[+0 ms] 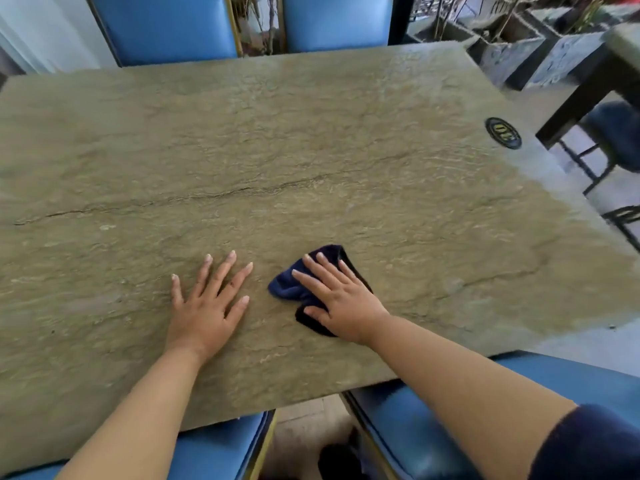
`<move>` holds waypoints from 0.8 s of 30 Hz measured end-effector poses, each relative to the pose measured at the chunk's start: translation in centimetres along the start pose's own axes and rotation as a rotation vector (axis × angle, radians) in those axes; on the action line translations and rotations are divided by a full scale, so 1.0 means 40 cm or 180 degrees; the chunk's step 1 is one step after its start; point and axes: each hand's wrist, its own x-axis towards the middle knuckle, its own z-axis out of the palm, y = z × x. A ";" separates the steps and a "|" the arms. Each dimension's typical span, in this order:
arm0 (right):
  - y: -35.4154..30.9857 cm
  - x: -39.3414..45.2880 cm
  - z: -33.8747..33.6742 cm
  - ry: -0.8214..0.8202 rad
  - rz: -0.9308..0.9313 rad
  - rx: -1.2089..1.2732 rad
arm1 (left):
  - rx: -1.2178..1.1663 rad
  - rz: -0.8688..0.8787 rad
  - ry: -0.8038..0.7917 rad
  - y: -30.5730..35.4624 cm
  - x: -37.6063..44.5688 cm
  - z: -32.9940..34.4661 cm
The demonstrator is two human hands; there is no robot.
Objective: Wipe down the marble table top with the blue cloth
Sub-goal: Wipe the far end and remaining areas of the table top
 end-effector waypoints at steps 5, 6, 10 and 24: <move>0.116 -0.086 -0.114 -0.0110 0.0014 0.0408 | -0.0841 -0.0504 0.0613 0.189 0.004 -0.023; 0.152 -0.106 -0.125 0.0025 0.0315 0.0249 | -0.0796 -0.0183 0.0717 0.250 0.002 -0.022; 0.260 -0.170 -0.122 -0.0055 0.1733 0.0059 | -0.0092 0.0338 0.0219 0.431 0.017 0.013; 0.314 -0.160 -0.125 -0.0474 0.1620 0.0301 | -0.0494 0.0656 0.0639 0.419 -0.023 0.054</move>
